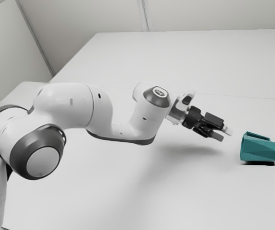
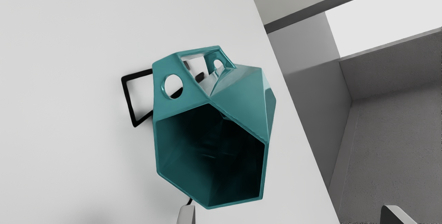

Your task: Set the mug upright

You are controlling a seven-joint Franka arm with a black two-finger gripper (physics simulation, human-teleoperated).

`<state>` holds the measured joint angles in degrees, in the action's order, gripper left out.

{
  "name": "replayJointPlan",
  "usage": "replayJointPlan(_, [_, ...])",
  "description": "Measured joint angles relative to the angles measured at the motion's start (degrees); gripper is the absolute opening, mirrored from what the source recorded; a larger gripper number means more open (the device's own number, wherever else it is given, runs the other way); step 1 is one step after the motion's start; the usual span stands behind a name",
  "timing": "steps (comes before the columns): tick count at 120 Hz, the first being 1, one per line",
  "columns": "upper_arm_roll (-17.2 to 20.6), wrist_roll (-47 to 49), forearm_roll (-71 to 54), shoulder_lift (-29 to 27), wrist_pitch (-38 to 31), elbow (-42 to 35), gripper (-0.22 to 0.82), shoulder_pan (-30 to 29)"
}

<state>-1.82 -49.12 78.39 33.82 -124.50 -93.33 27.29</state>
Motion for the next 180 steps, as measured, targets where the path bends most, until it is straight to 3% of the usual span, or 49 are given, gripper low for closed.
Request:
replayJointPlan(159, [0.2,-6.0,2.0,12.1,0.4,13.7,0.58,6.0])
replayJointPlan(180, [0.2,-6.1,2.0,12.8,0.3,14.7,0.45,6.3])
